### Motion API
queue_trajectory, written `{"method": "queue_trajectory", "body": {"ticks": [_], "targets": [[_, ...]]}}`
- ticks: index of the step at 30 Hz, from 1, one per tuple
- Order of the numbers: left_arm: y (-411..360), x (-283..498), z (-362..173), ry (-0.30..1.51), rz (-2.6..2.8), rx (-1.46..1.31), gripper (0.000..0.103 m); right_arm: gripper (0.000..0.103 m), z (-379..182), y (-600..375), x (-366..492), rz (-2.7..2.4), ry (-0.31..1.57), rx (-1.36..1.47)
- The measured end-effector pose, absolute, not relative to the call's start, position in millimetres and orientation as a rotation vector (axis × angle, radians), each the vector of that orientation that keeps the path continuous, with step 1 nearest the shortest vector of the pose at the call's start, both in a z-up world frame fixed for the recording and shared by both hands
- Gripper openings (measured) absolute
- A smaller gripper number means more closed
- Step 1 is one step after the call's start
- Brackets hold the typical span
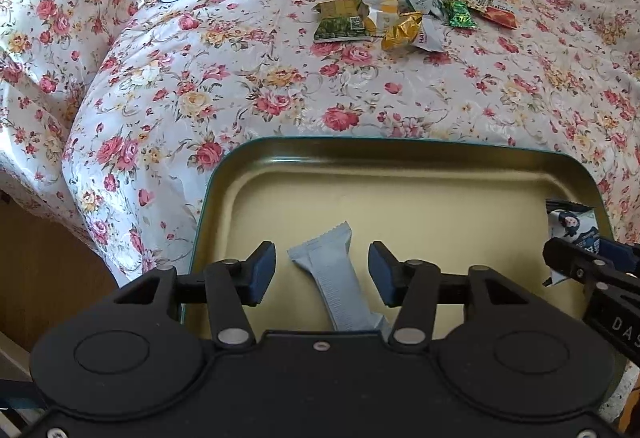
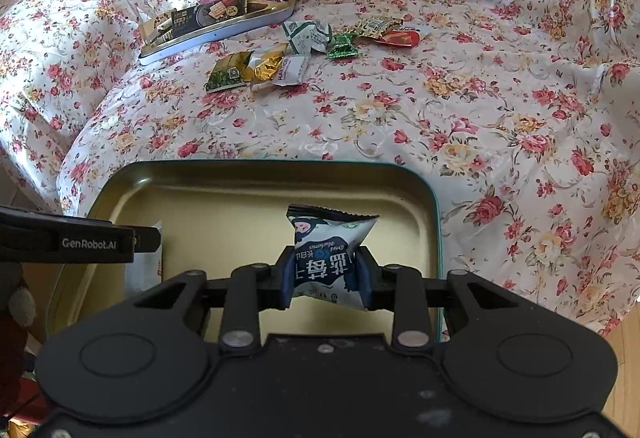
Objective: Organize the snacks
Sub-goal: 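Open both tools to drop the packets into the gold tray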
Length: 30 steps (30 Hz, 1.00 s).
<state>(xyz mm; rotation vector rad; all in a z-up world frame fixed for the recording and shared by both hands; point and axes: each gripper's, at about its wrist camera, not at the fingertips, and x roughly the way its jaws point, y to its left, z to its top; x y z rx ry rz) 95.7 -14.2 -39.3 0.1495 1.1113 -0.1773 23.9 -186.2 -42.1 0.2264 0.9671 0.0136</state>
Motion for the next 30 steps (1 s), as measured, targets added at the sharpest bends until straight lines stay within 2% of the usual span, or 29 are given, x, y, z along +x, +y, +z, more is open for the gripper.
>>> {"method": "queue_trajectory", "body": {"ticks": [4, 10, 14, 18, 30], "targets": [[-15.2, 94.3, -39.1, 1.103, -0.17, 0.16, 0.063, 0.033, -42.3, -186.0, 24.0, 0.013, 0.967, 0.228], [-18.5, 90.2, -38.6, 1.085, -0.176, 0.176, 0.063, 0.034, -40.4, -186.1, 23.9, 0.018, 0.96, 0.238], [-17.5, 87.3, -34.8, 1.051, -0.187, 0.165, 0.064, 0.041, -40.2, -184.4, 23.7, 0.024, 0.954, 0.241], [-14.6, 84.0, -27.4, 0.982, -0.199, 0.14, 0.072, 0.046, -38.7, -184.1, 22.0, 0.031, 0.934, 0.239], [-15.7, 80.7, -18.5, 0.863, -0.213, 0.138, 0.082, 0.059, -36.6, -184.5, 21.4, 0.027, 0.905, 0.24]]}}
